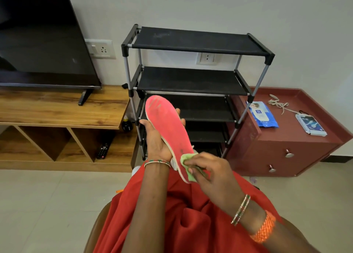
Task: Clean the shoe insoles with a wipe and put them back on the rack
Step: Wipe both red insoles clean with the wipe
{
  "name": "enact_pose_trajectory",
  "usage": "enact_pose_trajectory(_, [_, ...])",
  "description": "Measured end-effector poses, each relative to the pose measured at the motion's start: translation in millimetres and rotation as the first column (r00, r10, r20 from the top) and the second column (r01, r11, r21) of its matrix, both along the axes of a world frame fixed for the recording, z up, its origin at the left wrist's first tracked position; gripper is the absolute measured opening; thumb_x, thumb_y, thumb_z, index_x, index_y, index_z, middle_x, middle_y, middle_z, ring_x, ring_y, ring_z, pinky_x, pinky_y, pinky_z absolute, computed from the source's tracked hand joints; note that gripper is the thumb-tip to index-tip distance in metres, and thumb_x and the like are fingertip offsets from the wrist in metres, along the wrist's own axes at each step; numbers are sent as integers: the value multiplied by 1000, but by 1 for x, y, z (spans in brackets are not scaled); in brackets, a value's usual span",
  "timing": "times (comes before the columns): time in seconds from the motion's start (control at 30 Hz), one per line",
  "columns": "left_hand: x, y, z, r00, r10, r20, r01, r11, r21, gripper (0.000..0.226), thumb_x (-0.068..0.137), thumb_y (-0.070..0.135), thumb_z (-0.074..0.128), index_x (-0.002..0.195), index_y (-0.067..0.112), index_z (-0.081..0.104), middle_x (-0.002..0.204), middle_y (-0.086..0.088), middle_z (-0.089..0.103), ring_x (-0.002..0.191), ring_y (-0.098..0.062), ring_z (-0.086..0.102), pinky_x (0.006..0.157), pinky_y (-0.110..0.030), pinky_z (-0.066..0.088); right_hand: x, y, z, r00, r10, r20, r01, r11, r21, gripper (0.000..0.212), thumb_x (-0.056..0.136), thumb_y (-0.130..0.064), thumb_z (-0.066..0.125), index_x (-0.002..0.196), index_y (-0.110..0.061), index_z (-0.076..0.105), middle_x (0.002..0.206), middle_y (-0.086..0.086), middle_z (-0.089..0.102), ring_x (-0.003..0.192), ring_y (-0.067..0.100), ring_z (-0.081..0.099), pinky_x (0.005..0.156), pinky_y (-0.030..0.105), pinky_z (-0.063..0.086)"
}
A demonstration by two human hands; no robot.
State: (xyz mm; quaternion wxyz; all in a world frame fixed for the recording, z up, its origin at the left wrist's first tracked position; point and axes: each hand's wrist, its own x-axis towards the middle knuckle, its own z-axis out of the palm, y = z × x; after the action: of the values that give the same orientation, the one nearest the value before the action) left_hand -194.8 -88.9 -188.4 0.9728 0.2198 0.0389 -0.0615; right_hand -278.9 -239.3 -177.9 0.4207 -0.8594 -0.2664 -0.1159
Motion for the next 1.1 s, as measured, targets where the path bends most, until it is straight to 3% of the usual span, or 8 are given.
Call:
enact_pose_trajectory(0.17, [-1,-22,5,1000,7,-26,-7,1000,0,99,77,83,13,117,4,57,90,-9,70,74,-23,68,68,-29,57,28,17,21,985,-51,163,58,998,-35,26,78,1,61,98,-11,72,98,1,70,94,16,62,87,25,46])
enact_pose_trajectory(0.3, [-17,-57,17,992,-120,-28,120,993,4,81,86,71,27,113,3,62,103,-19,68,95,-28,66,85,-36,54,59,36,48,983,-184,10,184,979,-87,28,91,-8,51,111,-15,69,114,3,65,112,20,55,101,46,39])
enact_pose_trajectory(0.47, [-22,-82,19,972,-234,6,234,972,-36,71,90,63,35,136,9,48,140,-20,45,133,-37,39,112,-47,30,84,18,55,961,-274,43,274,962,10,29,85,0,57,103,-17,71,103,-3,69,96,7,62,92,27,49])
enact_pose_trajectory(0.6, [-19,-96,17,981,-190,-49,187,981,-57,75,94,62,24,94,8,76,100,-15,71,95,-28,67,86,-38,54,91,13,48,948,-314,59,316,948,-42,27,85,-1,57,102,-17,70,103,-3,68,95,7,59,91,35,50])
enact_pose_trajectory(0.73, [-6,-63,6,995,-56,-77,50,995,-84,82,91,68,21,116,2,62,115,-19,65,101,-27,66,91,-37,53,65,16,35,981,-183,62,189,978,-93,27,80,4,58,94,-13,73,97,-1,70,93,17,63,87,31,48])
enact_pose_trajectory(0.87, [-6,-27,2,986,125,-107,-148,957,-248,73,91,62,34,123,-1,52,109,-17,65,90,-31,69,79,-44,56,25,25,18,989,-16,149,33,993,-112,24,75,3,57,90,-10,72,90,1,70,85,19,61,80,26,45])
enact_pose_trajectory(0.97, [-5,-30,3,985,130,-112,-147,975,-166,76,88,69,30,121,6,55,98,-15,69,81,-27,70,75,-39,58,35,32,15,991,-58,120,63,998,-32,24,76,6,58,88,-8,72,89,2,70,85,18,63,81,16,44])
enact_pose_trajectory(1.1, [-11,-54,11,990,12,-143,-8,1000,25,93,80,80,16,121,8,58,100,-16,69,102,-25,63,103,-37,43,65,31,22,982,-182,57,182,983,0,23,81,5,60,96,-9,72,96,1,70,91,9,61,84,13,42])
